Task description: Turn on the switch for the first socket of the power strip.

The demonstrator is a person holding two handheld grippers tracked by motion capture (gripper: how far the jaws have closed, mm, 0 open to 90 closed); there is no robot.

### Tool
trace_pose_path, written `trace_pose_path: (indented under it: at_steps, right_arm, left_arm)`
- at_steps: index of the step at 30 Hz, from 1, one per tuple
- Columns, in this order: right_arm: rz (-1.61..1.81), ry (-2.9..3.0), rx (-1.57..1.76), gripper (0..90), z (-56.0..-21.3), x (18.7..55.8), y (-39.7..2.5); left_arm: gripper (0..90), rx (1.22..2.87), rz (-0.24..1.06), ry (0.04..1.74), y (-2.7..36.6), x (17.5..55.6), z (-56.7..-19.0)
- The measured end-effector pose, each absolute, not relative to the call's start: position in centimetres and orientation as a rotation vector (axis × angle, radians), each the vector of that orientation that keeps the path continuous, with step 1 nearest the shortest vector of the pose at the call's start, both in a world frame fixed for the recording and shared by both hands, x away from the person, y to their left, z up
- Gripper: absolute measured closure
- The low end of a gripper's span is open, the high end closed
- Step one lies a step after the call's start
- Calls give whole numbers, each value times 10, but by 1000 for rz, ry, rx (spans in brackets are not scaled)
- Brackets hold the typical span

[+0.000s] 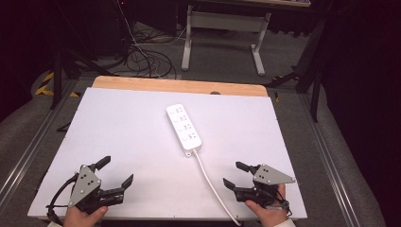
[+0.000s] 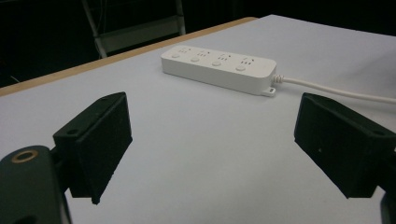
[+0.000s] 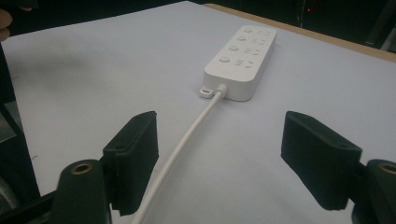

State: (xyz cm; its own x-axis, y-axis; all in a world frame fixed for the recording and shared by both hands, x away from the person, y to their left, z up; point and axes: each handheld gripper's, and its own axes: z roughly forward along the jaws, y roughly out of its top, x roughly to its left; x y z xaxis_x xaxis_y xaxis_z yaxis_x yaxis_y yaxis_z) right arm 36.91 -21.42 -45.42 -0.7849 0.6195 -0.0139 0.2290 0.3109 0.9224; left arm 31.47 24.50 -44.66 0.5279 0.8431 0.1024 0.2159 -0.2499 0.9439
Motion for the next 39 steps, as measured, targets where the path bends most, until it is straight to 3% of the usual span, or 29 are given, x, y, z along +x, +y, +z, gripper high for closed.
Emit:
trace_pose_path:
  at_steps: [30, 34, 39]
  right_arm:
    - [1435, 2257, 699, 363, -444, 374, -209]
    - [1444, 2362, 854, 362, -443, 380, -210]
    - [1459, 2335, 803, 351, -434, 387, -209]
  left_arm:
    - [123, 1760, 820, 875, 242, 311, -444]
    - [123, 1761, 815, 877, 242, 311, -444]
    - [122, 1759, 815, 877, 242, 311, -444]
